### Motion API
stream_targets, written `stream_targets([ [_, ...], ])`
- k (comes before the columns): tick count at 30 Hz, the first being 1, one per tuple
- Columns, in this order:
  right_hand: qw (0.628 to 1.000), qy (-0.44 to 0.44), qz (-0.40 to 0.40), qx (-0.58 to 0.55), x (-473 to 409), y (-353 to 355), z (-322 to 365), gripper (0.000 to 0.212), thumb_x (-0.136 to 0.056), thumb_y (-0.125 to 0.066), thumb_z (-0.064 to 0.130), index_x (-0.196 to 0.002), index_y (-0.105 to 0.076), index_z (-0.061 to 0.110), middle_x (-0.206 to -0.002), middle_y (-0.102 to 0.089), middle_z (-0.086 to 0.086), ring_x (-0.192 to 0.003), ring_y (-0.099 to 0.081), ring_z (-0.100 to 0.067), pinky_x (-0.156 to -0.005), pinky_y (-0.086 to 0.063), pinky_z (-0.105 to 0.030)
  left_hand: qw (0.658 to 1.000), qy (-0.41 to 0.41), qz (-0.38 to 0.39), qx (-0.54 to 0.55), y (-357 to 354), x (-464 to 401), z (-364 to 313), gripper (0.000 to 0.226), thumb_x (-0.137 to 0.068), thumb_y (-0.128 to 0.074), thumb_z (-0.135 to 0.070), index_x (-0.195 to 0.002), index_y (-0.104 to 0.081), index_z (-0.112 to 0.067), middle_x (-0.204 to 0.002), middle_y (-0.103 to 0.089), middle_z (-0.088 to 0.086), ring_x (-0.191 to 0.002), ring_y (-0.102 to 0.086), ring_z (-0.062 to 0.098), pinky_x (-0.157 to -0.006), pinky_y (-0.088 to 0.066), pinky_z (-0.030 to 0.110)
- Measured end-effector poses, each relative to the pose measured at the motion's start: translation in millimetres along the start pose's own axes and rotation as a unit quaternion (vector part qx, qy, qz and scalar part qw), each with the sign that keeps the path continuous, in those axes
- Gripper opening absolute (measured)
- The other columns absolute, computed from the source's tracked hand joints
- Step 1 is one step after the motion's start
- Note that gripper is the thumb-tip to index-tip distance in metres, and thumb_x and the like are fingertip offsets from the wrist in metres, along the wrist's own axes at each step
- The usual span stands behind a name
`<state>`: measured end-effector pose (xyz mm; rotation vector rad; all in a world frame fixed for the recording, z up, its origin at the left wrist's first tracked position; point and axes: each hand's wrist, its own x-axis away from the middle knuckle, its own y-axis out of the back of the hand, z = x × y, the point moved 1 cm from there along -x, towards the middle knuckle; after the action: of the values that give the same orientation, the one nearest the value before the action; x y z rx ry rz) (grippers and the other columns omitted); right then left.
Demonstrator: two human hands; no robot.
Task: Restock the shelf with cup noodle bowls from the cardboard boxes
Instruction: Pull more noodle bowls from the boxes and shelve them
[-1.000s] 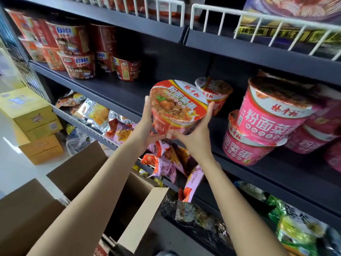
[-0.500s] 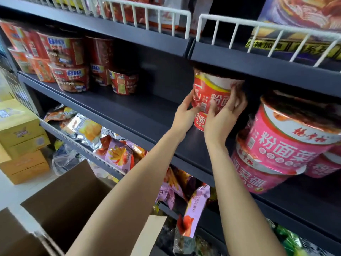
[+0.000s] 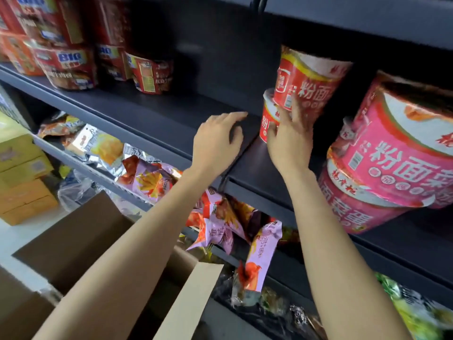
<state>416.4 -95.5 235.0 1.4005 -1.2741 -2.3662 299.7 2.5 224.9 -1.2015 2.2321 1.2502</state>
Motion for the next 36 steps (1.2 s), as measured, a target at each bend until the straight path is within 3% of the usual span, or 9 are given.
stream_targets([
  [5,0.967,0.061,0.089,-0.232,131,16,67,0.029,-0.091,-0.044,0.016,-0.108,-0.068,0.014,-0.120,-0.062,0.002,-0.111,-0.052,-0.015,-0.093,-0.040,-0.022,0.995,0.078,-0.055,0.003,77,133,44,0.028,-0.091,-0.049,-0.023,-0.113,-0.067,-0.022,-0.103,-0.069,-0.015,-0.096,-0.058,0.004,-0.083,-0.041,0.017],
  [9,0.907,0.104,0.277,-0.300,229,-12,137,0.027,-0.085,-0.048,0.015,-0.098,-0.071,0.018,-0.099,-0.069,0.005,-0.095,-0.062,-0.017,-0.081,-0.050,-0.033,0.970,0.229,0.008,-0.084,140,248,97,0.024,-0.087,-0.057,-0.025,-0.109,-0.067,-0.025,-0.094,-0.070,-0.022,-0.084,-0.063,0.010,-0.078,-0.046,0.025],
  [13,0.842,0.206,0.377,-0.326,290,-25,213,0.027,-0.087,-0.047,0.018,-0.101,-0.070,0.019,-0.096,-0.072,0.002,-0.090,-0.066,-0.022,-0.072,-0.055,-0.036,0.893,0.406,0.068,-0.180,203,368,149,0.035,-0.080,-0.056,-0.032,-0.113,-0.067,-0.027,-0.098,-0.073,-0.011,-0.096,-0.067,0.017,-0.084,-0.052,0.037],
  [16,0.775,0.260,0.467,-0.336,336,-40,262,0.025,-0.093,-0.048,0.017,-0.110,-0.066,0.017,-0.103,-0.069,-0.003,-0.097,-0.063,-0.025,-0.079,-0.053,-0.040,0.811,0.524,0.081,-0.249,238,452,179,0.048,-0.076,-0.060,-0.030,-0.122,-0.064,-0.016,-0.120,-0.064,0.011,-0.112,-0.056,0.035,-0.097,-0.043,0.044],
  [21,0.694,0.377,0.593,-0.160,429,-111,304,0.040,-0.093,-0.046,0.016,-0.133,-0.049,0.016,-0.129,-0.053,-0.006,-0.119,-0.047,-0.026,-0.093,-0.043,-0.038,0.708,0.650,0.086,-0.263,266,535,202,0.080,-0.082,-0.072,-0.041,-0.144,-0.037,-0.004,-0.143,-0.039,0.025,-0.133,-0.035,0.039,-0.108,-0.029,0.043],
  [24,0.656,0.392,0.645,-0.033,467,-152,305,0.052,-0.093,-0.053,0.034,-0.140,-0.039,0.015,-0.139,-0.044,-0.010,-0.127,-0.040,-0.032,-0.100,-0.039,-0.044,0.702,0.669,0.097,-0.224,254,545,215,0.086,-0.082,-0.068,-0.051,-0.145,-0.030,-0.006,-0.143,-0.038,0.021,-0.128,-0.038,0.041,-0.103,-0.035,0.045],
  [29,0.617,0.360,0.686,0.139,507,-197,304,0.098,-0.081,-0.052,0.068,-0.152,-0.013,0.012,-0.154,-0.014,-0.026,-0.140,-0.014,-0.050,-0.112,-0.020,-0.053,0.733,0.660,0.039,-0.159,243,562,229,0.043,-0.076,-0.059,-0.015,-0.117,-0.047,-0.022,-0.114,-0.061,0.004,-0.102,-0.061,0.034,-0.075,-0.046,0.040],
  [33,0.587,0.378,0.682,0.215,524,-212,299,0.112,-0.074,-0.052,0.077,-0.151,-0.011,0.007,-0.152,-0.022,-0.028,-0.140,-0.024,-0.042,-0.112,-0.026,-0.044,0.736,0.658,0.023,-0.155,243,569,229,0.058,-0.076,-0.062,-0.020,-0.130,-0.042,-0.028,-0.125,-0.058,-0.002,-0.101,-0.063,0.029,-0.079,-0.047,0.040],
  [36,0.555,0.394,0.699,0.219,526,-217,302,0.113,-0.073,-0.051,0.080,-0.153,-0.002,0.016,-0.155,-0.014,-0.025,-0.142,-0.017,-0.043,-0.113,-0.021,-0.049,0.737,0.657,0.019,-0.159,244,571,231,0.059,-0.078,-0.064,-0.024,-0.132,-0.042,-0.024,-0.129,-0.056,-0.002,-0.101,-0.064,0.029,-0.082,-0.049,0.043],
])
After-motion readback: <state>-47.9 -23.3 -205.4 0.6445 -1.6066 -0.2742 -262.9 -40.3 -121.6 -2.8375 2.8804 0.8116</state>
